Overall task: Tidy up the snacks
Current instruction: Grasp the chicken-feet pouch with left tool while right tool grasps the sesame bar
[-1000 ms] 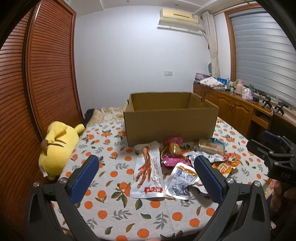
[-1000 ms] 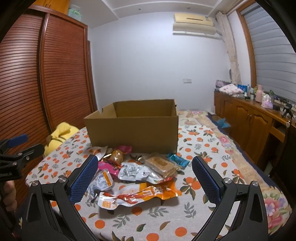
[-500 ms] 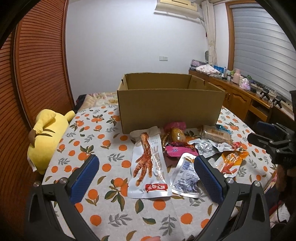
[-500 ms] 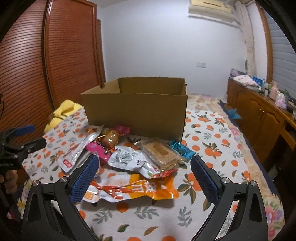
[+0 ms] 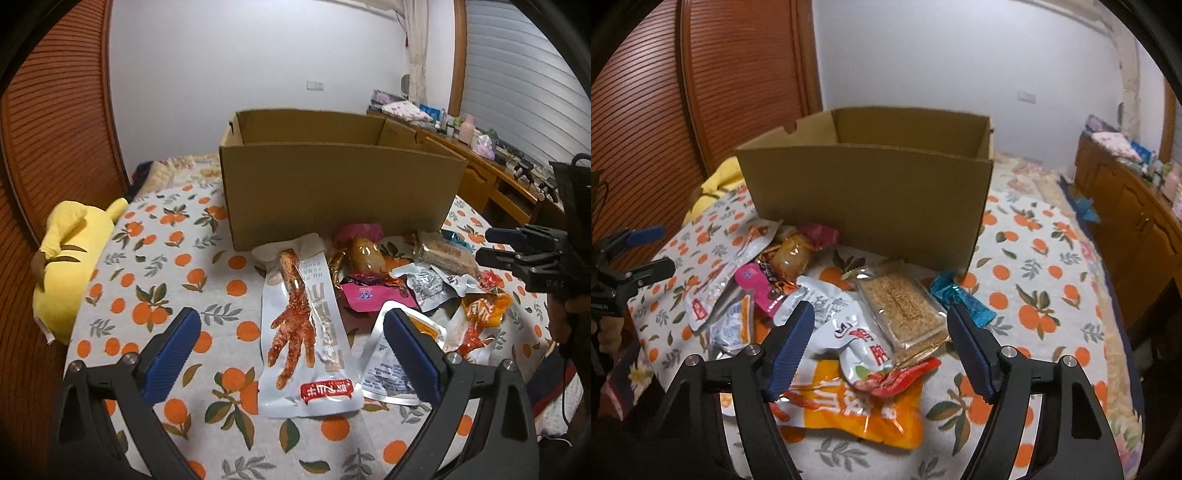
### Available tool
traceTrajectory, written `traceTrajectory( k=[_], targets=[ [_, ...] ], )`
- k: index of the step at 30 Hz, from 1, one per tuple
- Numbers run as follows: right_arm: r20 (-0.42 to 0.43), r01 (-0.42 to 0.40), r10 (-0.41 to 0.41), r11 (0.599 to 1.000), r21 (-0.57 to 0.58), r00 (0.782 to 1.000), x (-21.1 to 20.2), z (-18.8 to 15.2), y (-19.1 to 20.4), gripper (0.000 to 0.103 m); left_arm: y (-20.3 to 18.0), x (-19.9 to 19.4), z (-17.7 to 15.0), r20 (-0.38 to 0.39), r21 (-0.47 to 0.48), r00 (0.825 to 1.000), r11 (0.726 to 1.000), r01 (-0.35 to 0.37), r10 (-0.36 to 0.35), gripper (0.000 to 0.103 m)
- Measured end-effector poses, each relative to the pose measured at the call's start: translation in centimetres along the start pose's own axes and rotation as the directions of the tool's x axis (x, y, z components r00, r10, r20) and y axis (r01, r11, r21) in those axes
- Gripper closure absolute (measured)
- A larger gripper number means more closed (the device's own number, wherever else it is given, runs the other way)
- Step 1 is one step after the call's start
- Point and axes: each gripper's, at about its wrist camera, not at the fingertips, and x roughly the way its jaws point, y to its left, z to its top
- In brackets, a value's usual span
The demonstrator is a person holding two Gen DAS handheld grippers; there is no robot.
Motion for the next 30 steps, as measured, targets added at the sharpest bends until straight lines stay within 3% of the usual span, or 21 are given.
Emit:
traceTrajectory(
  k=[4,9,22,27,30],
  targets=[
    [-0.05,-0.034,0.034,0.999,-0.005,0.998,1.5,0.8,-0.8,0.036,0.6,2.2,0.9,-0.067,-0.014,0.997,0.999,0.047,-0.048,0.005],
    [-0.131,-0.076,0.074,0.997,-0.004,0.989,3.9,1.8,-1.9,0.044,0.6,4.4,1.6,-0.125,-0.01,0.99,0.998,0.058,-0.059,0.006],
    [-0.242,-0.104,0.088,0.993,-0.054,0.966,7.0,3.1,-1.9,0.042,1.1,7.9,2.6,-0.241,-0.061,0.964,0.993,0.098,-0.11,0.009],
    [-0.269,-0.102,0.075,0.991,-0.087,0.96,7.8,3.2,-1.7,0.041,1.1,8.7,2.2,-0.274,-0.077,0.952,0.99,0.12,-0.136,0.015],
    [-0.279,-0.102,0.075,0.991,-0.082,0.957,8.3,3.2,-1.7,0.041,1.4,9.0,1.9,-0.277,-0.082,0.951,0.989,0.122,-0.14,0.024]
  ],
)
